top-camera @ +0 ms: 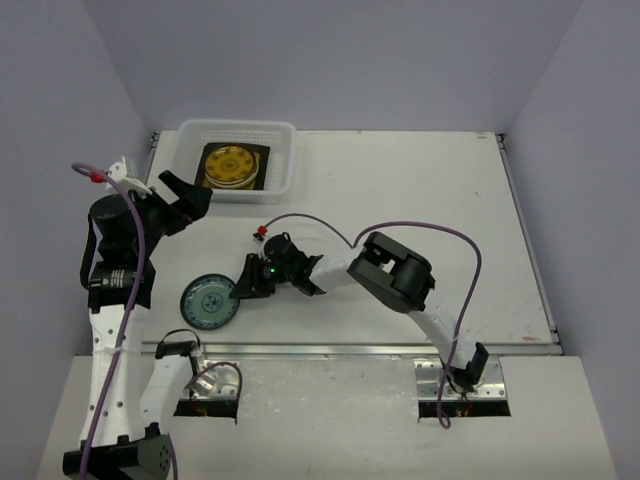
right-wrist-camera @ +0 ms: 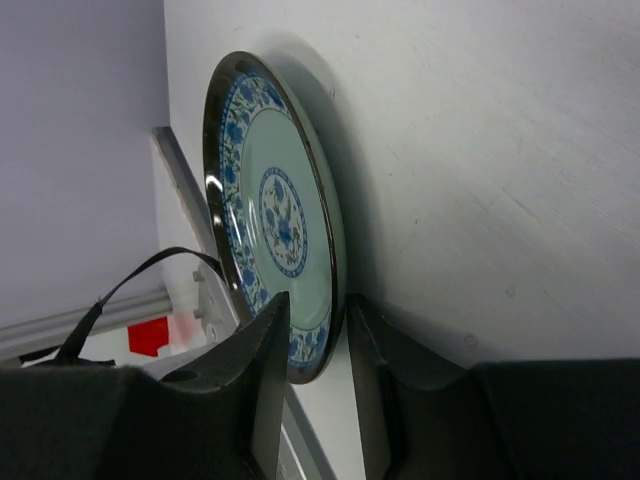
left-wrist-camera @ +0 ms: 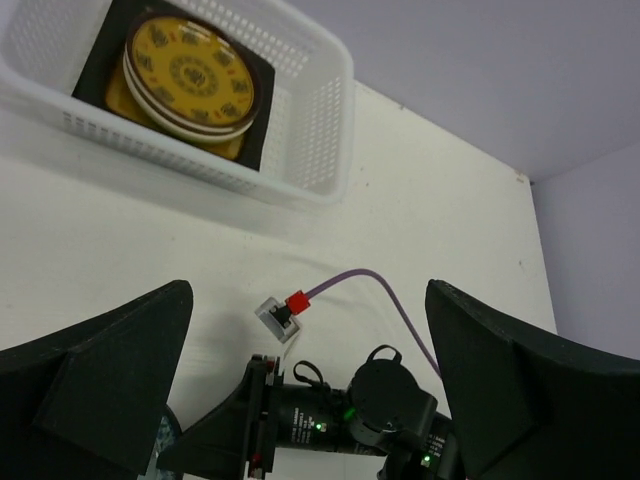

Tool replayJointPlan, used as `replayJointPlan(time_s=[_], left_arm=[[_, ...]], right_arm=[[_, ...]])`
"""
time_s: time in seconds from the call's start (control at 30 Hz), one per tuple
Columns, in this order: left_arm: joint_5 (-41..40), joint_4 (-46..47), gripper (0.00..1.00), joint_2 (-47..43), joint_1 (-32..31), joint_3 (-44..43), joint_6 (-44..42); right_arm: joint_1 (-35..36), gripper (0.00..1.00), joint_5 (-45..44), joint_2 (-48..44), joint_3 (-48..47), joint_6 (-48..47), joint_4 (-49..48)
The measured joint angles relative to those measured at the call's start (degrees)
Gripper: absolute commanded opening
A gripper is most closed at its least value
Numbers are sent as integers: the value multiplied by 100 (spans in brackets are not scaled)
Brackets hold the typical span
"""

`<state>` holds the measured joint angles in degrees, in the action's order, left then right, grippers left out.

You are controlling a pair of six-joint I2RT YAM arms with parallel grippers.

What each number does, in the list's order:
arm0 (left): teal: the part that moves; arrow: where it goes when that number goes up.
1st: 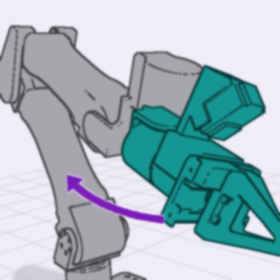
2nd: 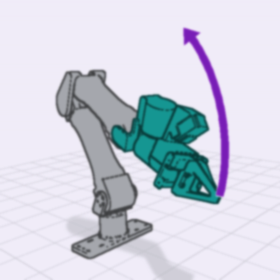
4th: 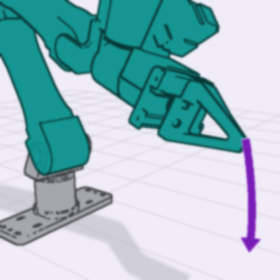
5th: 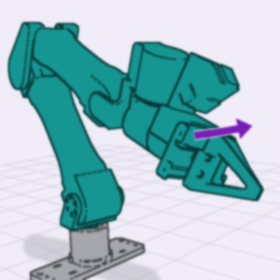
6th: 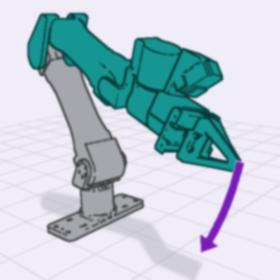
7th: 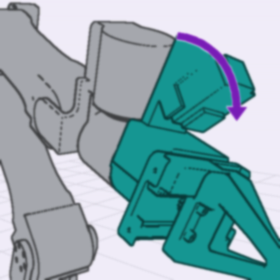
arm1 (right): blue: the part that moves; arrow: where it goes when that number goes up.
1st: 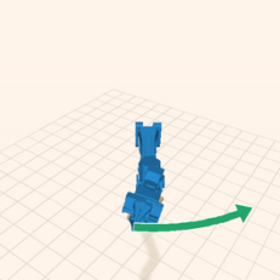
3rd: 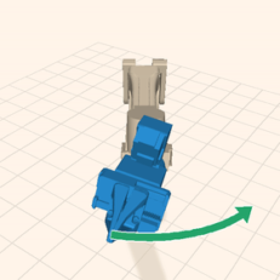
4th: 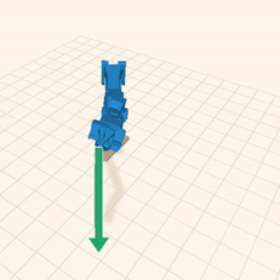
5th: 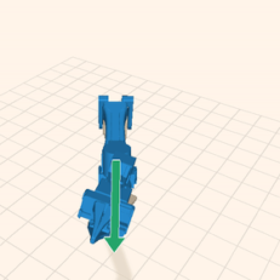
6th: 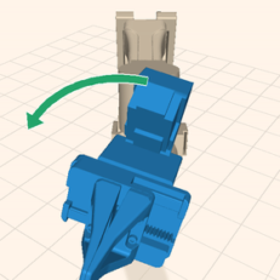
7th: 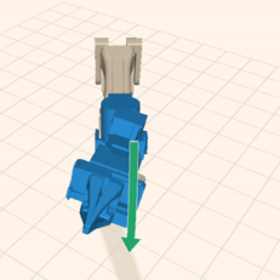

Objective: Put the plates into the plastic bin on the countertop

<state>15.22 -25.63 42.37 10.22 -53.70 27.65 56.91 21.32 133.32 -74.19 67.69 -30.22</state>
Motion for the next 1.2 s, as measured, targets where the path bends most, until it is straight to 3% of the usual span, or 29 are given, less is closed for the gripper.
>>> replayJointPlan(time_s=[0.13,0.27,0.43,0.57,0.73,0.8,0.97,1.07,1.13,1.17,1.2], left_arm=[[181,-154,100,138,0,214,-56],[247,-249,100,162,0,269,-157],[332,-240,100,284,-137,278,-290],[791,-105,100,685,-260,336,-354],[1776,580,99,1513,-498,901,-131],[1984,873,93,1909,-915,1073,101],[2406,1548,37,2632,-2008,1132,543],[2434,1811,5,2846,-2218,1040,630],[2571,1885,0,2856,-2228,978,675],[2662,1936,0,2833,-2241,926,674],[2643,1961,0,2800,-2290,862,631]], right_arm=[[38,0,-7,198,-209,198,-33],[45,0,-133,115,-56,311,-40],[-160,0,-579,-1416,1751,11,365],[-914,0,-832,-3072,2659,-607,1305],[-2188,0,-665,-4716,2661,-1736,2162],[-2541,0,-269,-4990,2559,-1972,2272],[-2830,0,556,-5182,2461,-2272,2555],[-2840,0,764,-5329,2475,-2327,2818],[-2888,0,722,-5474,2502,-2381,2933],[-2939,5,706,-5530,2529,-2385,2967],[-3001,18,744,-5578,2550,-2361,2953]])
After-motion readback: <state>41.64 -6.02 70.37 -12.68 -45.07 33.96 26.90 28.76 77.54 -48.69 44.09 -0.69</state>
